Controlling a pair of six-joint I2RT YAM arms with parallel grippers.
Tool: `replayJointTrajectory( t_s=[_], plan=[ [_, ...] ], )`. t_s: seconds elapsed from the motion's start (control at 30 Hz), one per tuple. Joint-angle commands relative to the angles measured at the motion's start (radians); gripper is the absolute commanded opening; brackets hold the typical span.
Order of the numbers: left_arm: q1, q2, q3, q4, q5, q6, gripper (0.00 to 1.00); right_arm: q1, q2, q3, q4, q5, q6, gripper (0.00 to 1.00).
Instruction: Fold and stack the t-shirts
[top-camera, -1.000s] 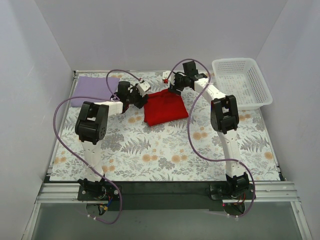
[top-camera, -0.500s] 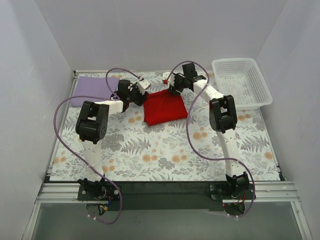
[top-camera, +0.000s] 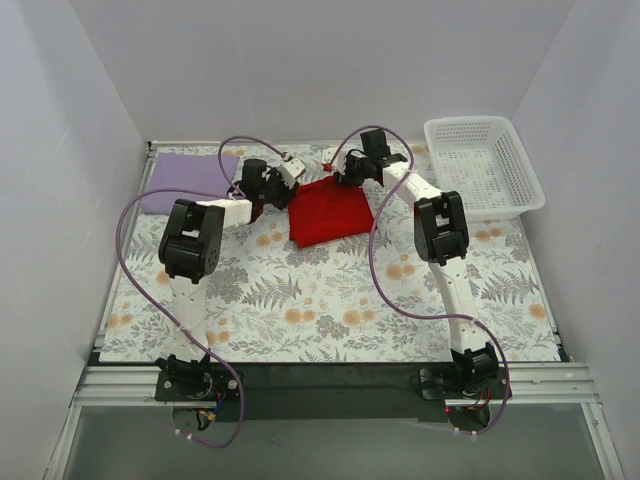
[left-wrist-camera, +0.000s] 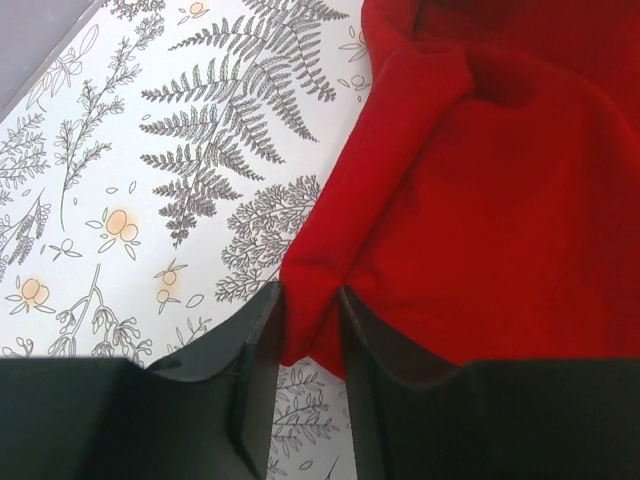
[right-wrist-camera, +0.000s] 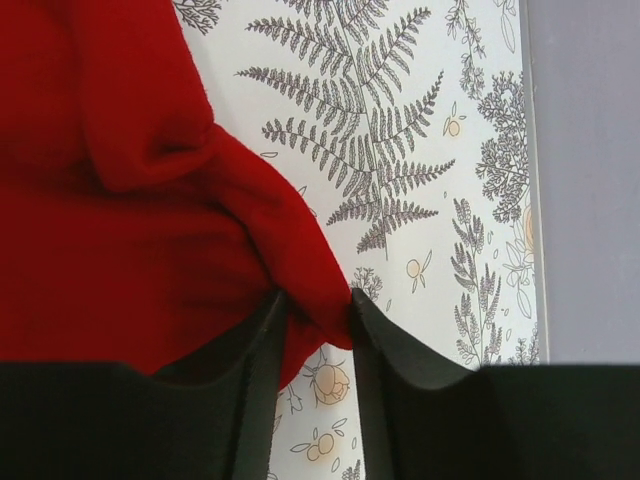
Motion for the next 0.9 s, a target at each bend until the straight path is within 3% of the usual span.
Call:
replayJointTrajectory(
  t_s=[0.0,0.33,0.37,0.4,0.7,0.87],
  plan=[
    [-0.017,0.014,0.047,-0.008,-0.041,0.005,0.24,0.005,0.018,0.004,0.006,0.012,-0.017,0.37],
    [-0.042,-0.013,-0.014,-0.008,-0.056,-0.010,0.01,0.004,-0.095,-0.166,-0.026,0.008,-0.027,0.17],
    [-0.043,-0.024,-0.028,-0.005,-0.055,-0.013,0.00,0.005,-0.115,-0.230,-0.029,0.006,-0.029,0.04],
    [-0.046,-0.048,-0.048,0.000,-0.049,-0.018,0.00,0.005,-0.137,-0.261,-0.032,0.005,-0.027,0.01],
    [-0.108,-0.268,-0.330,0.037,-0.021,-0.081,0.00,0.005,-0.436,-0.713,-0.043,-0.029,0.005,0.01],
    [-0.181,-0.419,-0.456,0.034,0.002,-0.122,0.00,0.007,-0.569,-0.861,-0.091,-0.089,0.057,0.01]
  ],
)
